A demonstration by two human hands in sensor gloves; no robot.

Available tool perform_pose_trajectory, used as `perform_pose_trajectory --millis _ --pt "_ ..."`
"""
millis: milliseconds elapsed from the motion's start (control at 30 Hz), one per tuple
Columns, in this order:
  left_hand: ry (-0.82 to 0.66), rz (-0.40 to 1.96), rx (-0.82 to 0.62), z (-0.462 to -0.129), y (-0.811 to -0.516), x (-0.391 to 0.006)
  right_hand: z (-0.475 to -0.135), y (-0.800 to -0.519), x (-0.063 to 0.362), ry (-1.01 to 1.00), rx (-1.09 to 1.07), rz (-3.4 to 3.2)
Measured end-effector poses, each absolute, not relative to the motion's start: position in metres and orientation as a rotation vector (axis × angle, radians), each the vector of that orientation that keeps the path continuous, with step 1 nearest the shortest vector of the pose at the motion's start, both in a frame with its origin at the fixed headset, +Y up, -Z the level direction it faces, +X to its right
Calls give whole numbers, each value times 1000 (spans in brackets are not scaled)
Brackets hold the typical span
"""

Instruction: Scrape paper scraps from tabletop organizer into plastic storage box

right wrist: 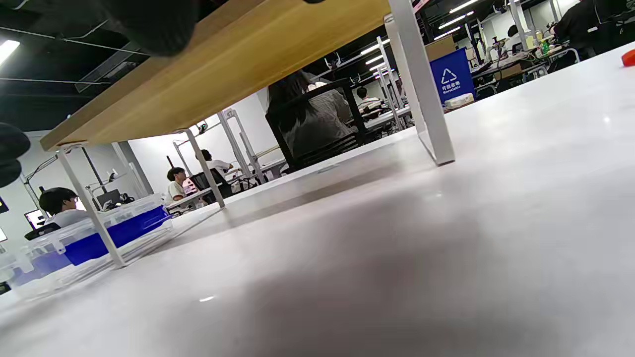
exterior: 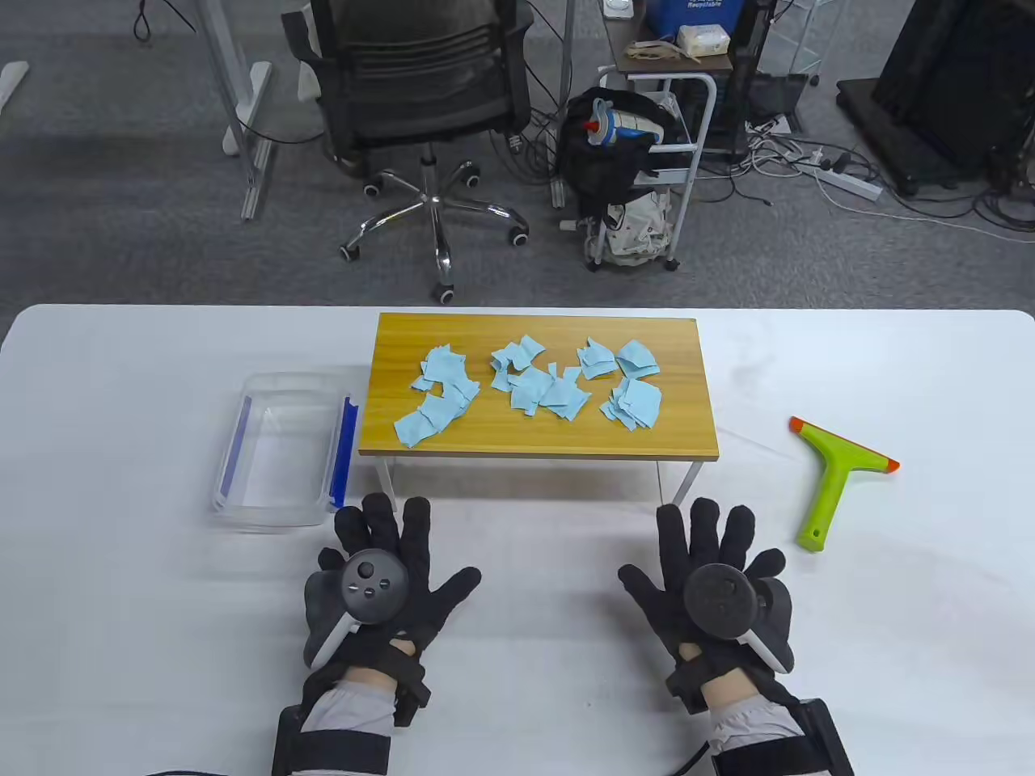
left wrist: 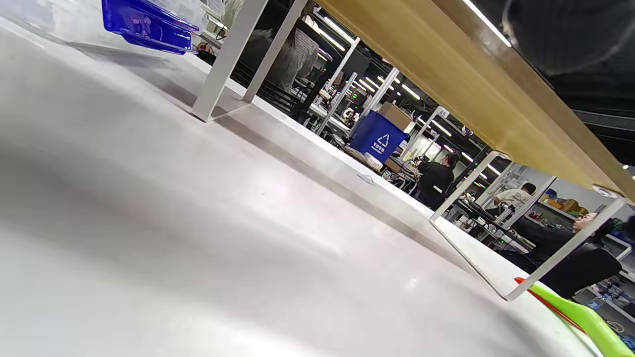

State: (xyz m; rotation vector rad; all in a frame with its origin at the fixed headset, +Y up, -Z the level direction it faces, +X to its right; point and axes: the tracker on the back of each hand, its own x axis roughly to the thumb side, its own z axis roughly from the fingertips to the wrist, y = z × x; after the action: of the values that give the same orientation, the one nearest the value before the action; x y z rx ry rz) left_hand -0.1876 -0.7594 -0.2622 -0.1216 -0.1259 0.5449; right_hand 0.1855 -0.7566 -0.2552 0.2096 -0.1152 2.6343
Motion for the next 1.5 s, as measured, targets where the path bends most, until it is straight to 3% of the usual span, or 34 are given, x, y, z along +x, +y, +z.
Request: perform_pose_trajectory --millis 833,1267,1400,1500 --pt "-143 547 -166 -266 -763 -184 -254 -751 188 -138 187 2604" --pt "-155 492 -197 -267 -766 -178 -242 -699 204 -455 164 2496" --pt "-149 490 -179 -268 -764 -180 -252 -675 239 -525 22 2423" --pt "-152 520 -192 -269 -764 -181 -266 -672 272 -513 -103 2386"
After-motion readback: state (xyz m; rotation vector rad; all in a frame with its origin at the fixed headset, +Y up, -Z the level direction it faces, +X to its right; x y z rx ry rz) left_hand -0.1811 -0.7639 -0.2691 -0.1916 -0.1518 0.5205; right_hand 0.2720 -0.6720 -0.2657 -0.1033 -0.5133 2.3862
